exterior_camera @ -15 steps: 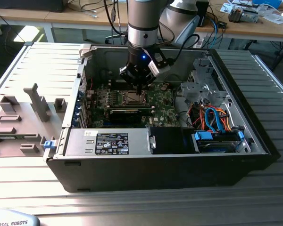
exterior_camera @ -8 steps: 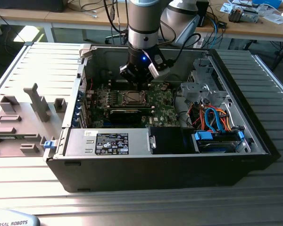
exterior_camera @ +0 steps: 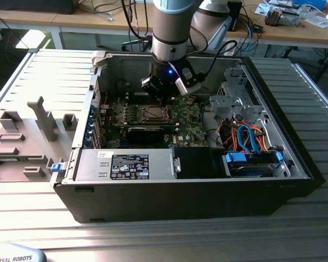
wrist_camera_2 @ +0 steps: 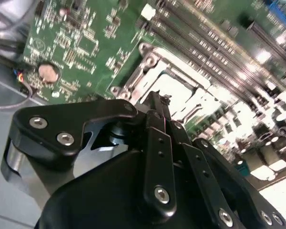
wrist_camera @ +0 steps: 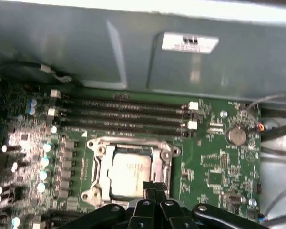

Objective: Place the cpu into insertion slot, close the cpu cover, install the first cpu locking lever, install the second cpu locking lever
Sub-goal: 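Install the second cpu locking lever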

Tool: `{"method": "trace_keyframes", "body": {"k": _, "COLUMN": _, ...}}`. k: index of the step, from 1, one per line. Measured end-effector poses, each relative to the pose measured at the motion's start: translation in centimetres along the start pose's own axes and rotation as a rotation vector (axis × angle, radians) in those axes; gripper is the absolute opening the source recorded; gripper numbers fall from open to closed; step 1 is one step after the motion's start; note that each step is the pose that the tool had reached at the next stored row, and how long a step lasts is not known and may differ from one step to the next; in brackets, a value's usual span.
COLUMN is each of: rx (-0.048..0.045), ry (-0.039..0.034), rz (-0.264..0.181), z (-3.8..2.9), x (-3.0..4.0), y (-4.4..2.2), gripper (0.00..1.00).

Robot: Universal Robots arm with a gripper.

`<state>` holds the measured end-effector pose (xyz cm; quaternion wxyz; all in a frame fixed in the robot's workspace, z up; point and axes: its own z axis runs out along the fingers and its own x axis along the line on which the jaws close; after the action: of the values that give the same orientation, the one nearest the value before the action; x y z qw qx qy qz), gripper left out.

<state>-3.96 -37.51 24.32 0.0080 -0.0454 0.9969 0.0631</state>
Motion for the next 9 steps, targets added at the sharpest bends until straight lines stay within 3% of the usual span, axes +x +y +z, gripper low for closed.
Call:
{"method": "trace_keyframes", "body": {"k": 5, "rx": -0.0072, "ry": -0.0008, "rz": 0.000, "z": -0.23, "x": 0.17, "y": -1.85, "gripper": 0.11}}
{"method": "trace_keyframes", "body": {"k": 7, "rx": -0.0174, "ry": -0.0017, "rz": 0.000, "z": -0.32, "x": 0.25, "y": -2.55, "gripper": 0.11}}
{"method": "trace_keyframes", "body": {"k": 8, "rx": -0.0279, "ry": -0.0027, "rz": 0.000, "z": -0.37, "x": 0.37, "y": -2.98, "gripper": 0.11}}
{"method": "trace_keyframes", "body": {"k": 9, "rx": -0.0304, "ry": -0.0030, "rz": 0.001, "z": -0.41, "x": 0.57, "y": -3.26, "gripper": 0.11}}
